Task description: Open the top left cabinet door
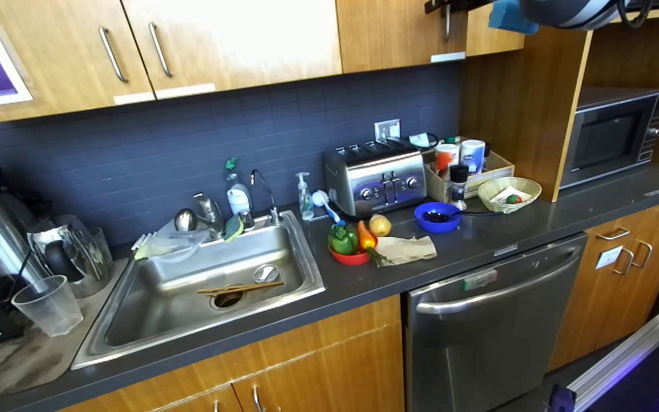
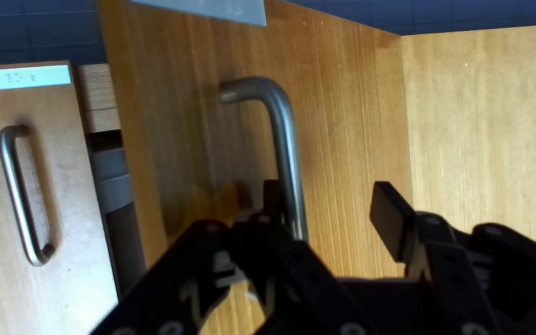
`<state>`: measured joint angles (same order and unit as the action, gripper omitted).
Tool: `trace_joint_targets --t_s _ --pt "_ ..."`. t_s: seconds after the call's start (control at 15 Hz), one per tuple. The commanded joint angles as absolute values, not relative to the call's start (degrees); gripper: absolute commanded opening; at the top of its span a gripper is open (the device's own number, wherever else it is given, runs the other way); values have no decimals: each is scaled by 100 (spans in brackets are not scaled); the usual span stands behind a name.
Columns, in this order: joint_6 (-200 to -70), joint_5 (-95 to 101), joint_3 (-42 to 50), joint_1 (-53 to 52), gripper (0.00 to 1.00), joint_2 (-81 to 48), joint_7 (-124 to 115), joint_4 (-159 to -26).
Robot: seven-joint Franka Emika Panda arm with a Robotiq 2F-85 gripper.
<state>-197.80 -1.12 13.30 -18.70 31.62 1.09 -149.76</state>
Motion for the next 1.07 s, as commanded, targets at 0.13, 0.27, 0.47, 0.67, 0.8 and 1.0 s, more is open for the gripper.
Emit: trace_joint_targets --t_s 0.13,0.27,0.47,0.67,0.8,1.0 --pt "-19797 5 1520 -2008 7 3107 261 -14860" --pt "-19799 -29 1467 -1934 0 3130 297 -14901" --pt "-19792 -64 1388 -1895 3 3205 461 -15018" --pt "-19782 -102 1251 -1818 3 3311 541 -15184" --pt "-19785 -111 1123 -1760 3 3403 578 -15306" --pt "-19789 -155 863 -1609 3 3563 574 -15519"
